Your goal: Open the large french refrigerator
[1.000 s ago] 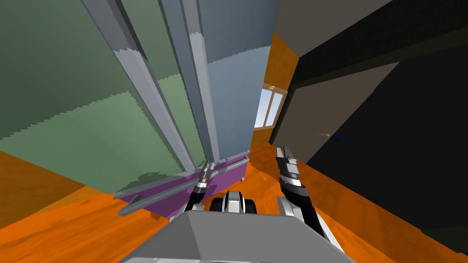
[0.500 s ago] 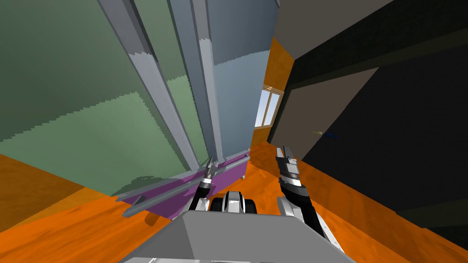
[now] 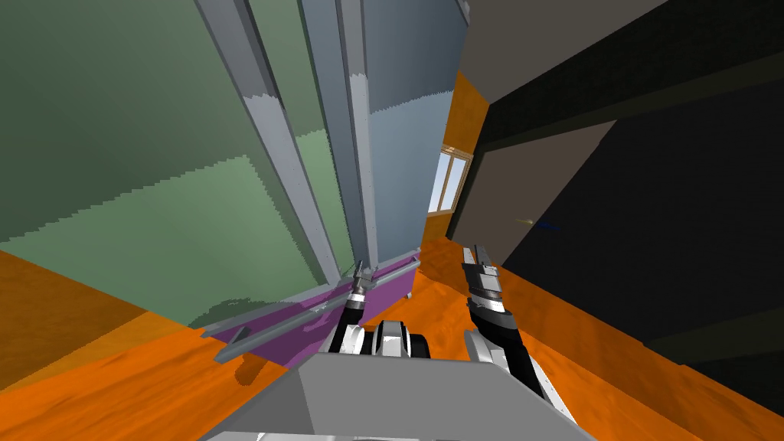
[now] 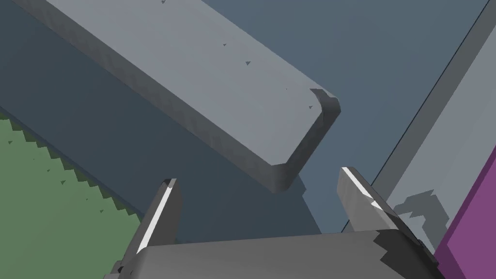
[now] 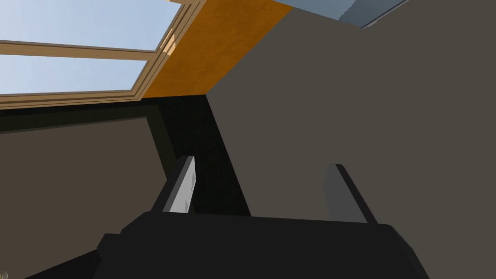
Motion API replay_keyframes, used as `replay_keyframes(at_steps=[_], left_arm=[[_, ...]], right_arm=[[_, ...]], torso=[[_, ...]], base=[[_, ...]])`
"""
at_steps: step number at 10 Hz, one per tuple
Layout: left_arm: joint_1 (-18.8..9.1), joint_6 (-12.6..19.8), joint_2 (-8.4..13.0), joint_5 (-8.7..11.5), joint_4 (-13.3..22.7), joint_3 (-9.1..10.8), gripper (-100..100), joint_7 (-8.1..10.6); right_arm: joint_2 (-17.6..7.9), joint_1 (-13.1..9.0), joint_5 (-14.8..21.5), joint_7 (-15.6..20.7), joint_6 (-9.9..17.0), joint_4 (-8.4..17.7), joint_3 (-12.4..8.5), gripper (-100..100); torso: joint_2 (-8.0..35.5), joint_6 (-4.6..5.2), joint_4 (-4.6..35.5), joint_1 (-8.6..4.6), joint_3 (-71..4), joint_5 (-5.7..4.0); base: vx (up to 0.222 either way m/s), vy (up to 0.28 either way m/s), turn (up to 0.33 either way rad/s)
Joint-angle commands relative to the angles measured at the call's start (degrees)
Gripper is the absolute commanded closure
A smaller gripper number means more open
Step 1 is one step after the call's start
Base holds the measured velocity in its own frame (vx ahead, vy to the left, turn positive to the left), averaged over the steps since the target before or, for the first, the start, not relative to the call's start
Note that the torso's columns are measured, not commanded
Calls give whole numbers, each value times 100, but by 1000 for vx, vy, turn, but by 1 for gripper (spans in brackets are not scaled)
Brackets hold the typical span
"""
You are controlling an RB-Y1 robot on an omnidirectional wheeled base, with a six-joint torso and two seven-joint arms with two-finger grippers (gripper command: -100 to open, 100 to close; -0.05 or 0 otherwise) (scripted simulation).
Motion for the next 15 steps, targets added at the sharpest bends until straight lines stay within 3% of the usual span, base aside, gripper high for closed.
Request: replay_keyframes(at_steps=[1,2,3,6,7,8,10,11,12,15], left_arm=[[-33,51,-421,43,-10,-49,-100,69],[-37,60,-519,48,-14,-56,-100,77],[-34,73,-447,43,-24,-50,-100,65],[-222,457,-553,63,-220,-8,-100,-28],[-157,371,-521,59,-140,-24,-100,3],[-110,221,-496,52,-98,-34,100,31],[-94,208,-489,49,-94,-45,100,37],[26,207,-499,152,-243,86,100,-62],[26,207,-499,152,-243,86,100,-62],[200,243,-519,308,-473,286,100,-218]], right_arm=[[0,0,0,0,0,0,0,0],[0,0,0,0,0,0,0,0],[0,0,0,0,0,0,0,0],[0,1,0,0,0,0,0,0],[0,0,0,0,0,0,0,0],[0,0,0,0,0,0,0,0],[0,0,0,0,0,0,0,0],[0,0,0,0,0,0,0,0],[2,1,0,0,0,0,2,0],[3,0,0,0,0,0,3,0]], torso=[[0,1,1,5,1,2],[-1,0,0,12,0,3],[-1,0,0,15,0,4],[-9,0,-2,15,-5,5],[-34,9,14,16,-20,-1],[-32,6,4,14,-20,1],[4,-4,-3,15,4,5],[5,-2,0,20,5,6],[41,-24,11,-26,21,-9],[15,32,19,-45,7,-13]], base=[[-11,13,-14],[-7,9,-7],[0,0,0],[24,8,29],[-6,1,8],[-9,-4,-58],[-4,-3,-17],[-64,-193,234],[-16,-272,176],[-58,-289,166]])
